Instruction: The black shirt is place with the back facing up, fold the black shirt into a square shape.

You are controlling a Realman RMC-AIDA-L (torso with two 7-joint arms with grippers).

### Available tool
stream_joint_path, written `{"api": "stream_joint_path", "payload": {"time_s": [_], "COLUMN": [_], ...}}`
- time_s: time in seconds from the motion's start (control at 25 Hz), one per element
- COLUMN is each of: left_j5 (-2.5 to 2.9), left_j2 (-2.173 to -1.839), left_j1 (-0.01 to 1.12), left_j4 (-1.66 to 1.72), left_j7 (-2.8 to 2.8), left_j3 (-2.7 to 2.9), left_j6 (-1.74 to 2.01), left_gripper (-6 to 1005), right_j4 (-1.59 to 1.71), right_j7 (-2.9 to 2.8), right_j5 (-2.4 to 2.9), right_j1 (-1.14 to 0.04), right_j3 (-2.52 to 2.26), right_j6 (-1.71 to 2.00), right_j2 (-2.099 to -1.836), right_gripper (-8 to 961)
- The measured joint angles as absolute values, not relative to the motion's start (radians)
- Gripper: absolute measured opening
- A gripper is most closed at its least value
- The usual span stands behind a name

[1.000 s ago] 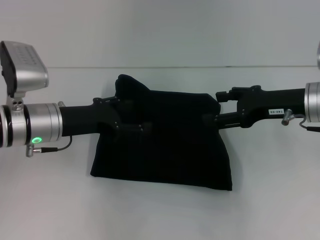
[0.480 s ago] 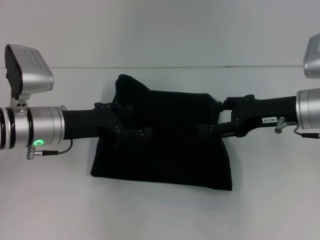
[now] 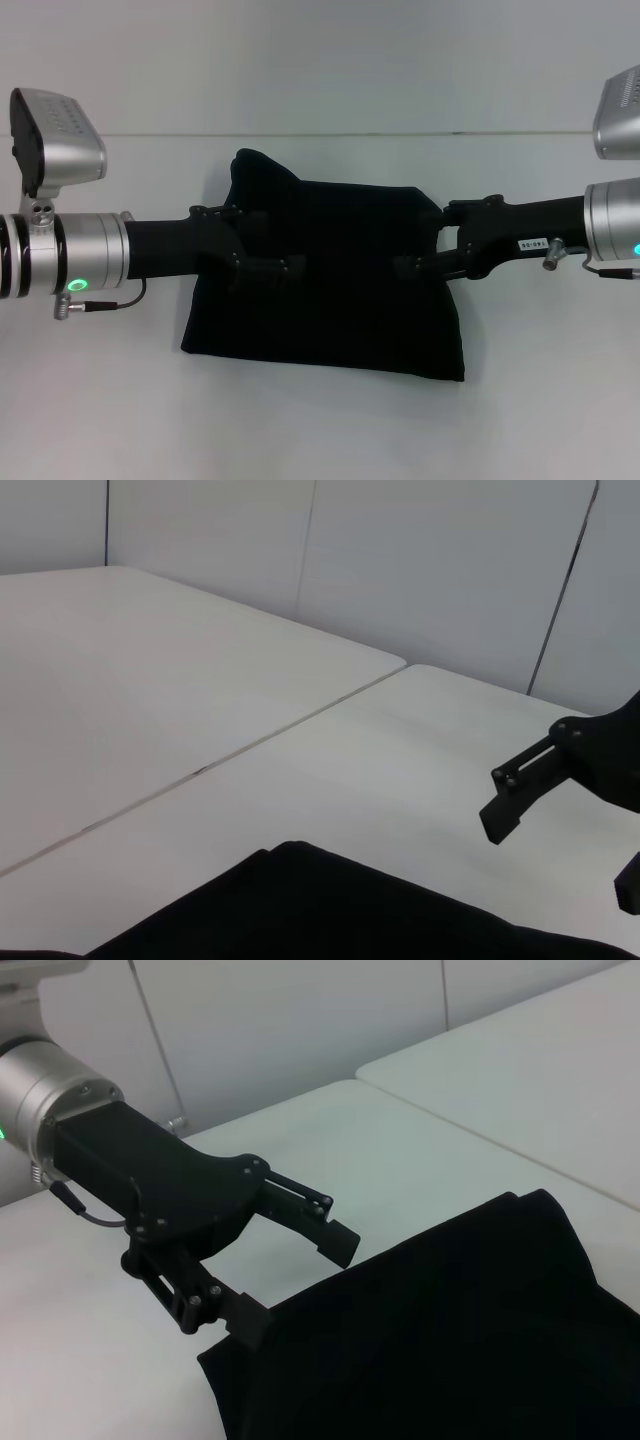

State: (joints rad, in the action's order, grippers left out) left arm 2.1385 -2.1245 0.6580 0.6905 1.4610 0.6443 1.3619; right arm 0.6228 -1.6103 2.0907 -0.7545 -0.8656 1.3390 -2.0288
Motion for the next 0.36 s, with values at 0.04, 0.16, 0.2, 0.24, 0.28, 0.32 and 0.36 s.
{"api": "stream_joint_path", "payload": {"time_s": [0.04, 0.16, 0.2, 0.24, 0.28, 0.32, 0.36], "left_j5": [2.138, 2.138, 2.138, 2.138, 2.138, 2.138, 2.138], "left_j2": [-2.125, -2.125, -2.125, -2.125, -2.125, -2.125, -2.124], "left_j1": [0.658, 0.658, 0.658, 0.658, 0.658, 0.658, 0.658], "left_j4": [0.690, 0.691, 0.690, 0.690, 0.690, 0.690, 0.690], "left_j7": [1.461, 1.462, 1.462, 1.462, 1.462, 1.462, 1.462], "left_j3": [0.644, 0.644, 0.644, 0.644, 0.644, 0.644, 0.644], "left_j6": [1.362, 1.362, 1.362, 1.362, 1.362, 1.362, 1.362], "left_gripper": [907, 907, 907, 907, 907, 907, 907], "right_j4": [0.623, 0.623, 0.623, 0.623, 0.623, 0.623, 0.623], "right_j7": [-1.610, -1.611, -1.611, -1.611, -1.611, -1.611, -1.611], "right_j5": [2.091, 2.091, 2.091, 2.091, 2.091, 2.091, 2.091], "right_j1": [-0.754, -0.754, -0.754, -0.754, -0.754, -0.754, -0.754], "right_j3": [-0.866, -0.866, -0.866, -0.866, -0.865, -0.865, -0.865], "right_j6": [1.339, 1.339, 1.339, 1.339, 1.339, 1.339, 1.339], "right_j2": [-2.028, -2.028, -2.028, -2.028, -2.028, -2.028, -2.028], "right_gripper": [915, 915, 915, 915, 915, 915, 915]}}
